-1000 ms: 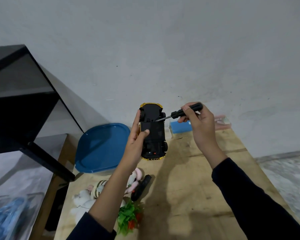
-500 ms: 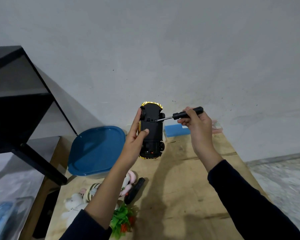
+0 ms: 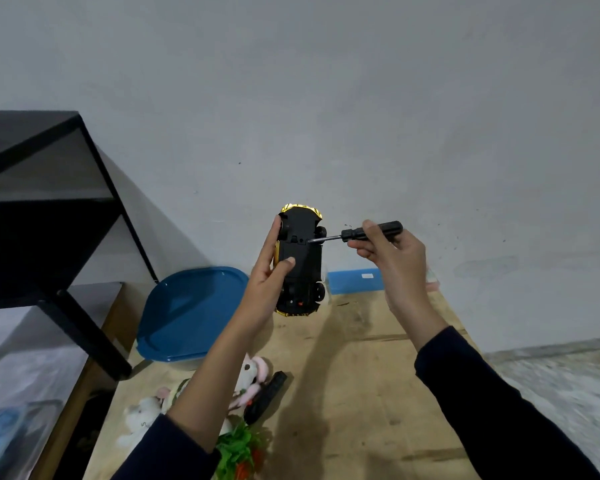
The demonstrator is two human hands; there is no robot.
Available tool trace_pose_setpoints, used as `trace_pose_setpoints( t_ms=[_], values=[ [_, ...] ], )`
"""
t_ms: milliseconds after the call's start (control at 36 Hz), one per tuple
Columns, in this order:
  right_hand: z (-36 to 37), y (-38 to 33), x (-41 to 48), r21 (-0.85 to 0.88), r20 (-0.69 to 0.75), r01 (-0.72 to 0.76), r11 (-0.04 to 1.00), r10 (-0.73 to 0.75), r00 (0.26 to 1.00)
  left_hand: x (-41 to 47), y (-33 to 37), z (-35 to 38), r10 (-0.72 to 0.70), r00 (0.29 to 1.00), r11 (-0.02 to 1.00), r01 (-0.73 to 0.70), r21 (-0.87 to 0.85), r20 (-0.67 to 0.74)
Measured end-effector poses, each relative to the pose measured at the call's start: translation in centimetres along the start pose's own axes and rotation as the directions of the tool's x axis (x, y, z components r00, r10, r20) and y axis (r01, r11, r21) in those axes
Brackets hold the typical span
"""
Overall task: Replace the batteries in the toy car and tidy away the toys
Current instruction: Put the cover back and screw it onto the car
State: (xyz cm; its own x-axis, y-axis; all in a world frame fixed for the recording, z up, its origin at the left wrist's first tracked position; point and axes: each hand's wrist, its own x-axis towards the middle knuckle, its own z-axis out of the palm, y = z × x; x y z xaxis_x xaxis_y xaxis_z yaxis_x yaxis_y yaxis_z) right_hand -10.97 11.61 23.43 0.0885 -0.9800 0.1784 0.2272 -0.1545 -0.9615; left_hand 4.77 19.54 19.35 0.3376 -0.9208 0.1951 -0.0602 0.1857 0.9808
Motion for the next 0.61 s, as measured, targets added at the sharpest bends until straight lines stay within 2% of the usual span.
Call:
trace_pose_setpoints(
  t_ms=[111, 167, 278, 361, 444, 611],
  values=[
    [-0.2, -1.2, 0.7, -0.194, 0.132, 0.157, 0.968, -0.132, 0.982, 0.2, 0.4, -0.6, -0.005, 1.0, 1.0, 0.005, 0.026, -0.013],
    [-0.3, -1.7, 1.2, -0.304, 0.224, 0.261, 0.916, -0.198, 0.954, 0.3, 0.8, -0.9, 0.003, 1.0, 0.999, -0.002, 0.046, -0.008],
    [-0.2, -2.6, 2.0, -0.403, 0.456, 0.501, 0.766, -0.306, 0.836, 0.8, 1.2, -1.2, 0.016, 1.0, 0.998, -0.016, 0.067, 0.006],
    [0.1, -2.7, 2.3, -0.42, 0.59, 0.61, 0.672, -0.308, 0.746, 1.0, 1.2, -1.3, 0.018, 1.0, 0.997, -0.017, 0.074, -0.007],
    [0.3, -2.5, 2.3, -0.44, 0.608, 0.628, 0.642, -0.301, 0.734, 1.1, 1.0, -1.4, 0.022, 0.999, 0.997, -0.019, 0.074, -0.03],
    [1.1, -2.2, 2.1, -0.513, 0.531, 0.501, 0.698, -0.201, 0.823, 1.4, 0.2, -1.8, 0.016, 0.999, 0.997, -0.014, 0.07, -0.039]
  ],
)
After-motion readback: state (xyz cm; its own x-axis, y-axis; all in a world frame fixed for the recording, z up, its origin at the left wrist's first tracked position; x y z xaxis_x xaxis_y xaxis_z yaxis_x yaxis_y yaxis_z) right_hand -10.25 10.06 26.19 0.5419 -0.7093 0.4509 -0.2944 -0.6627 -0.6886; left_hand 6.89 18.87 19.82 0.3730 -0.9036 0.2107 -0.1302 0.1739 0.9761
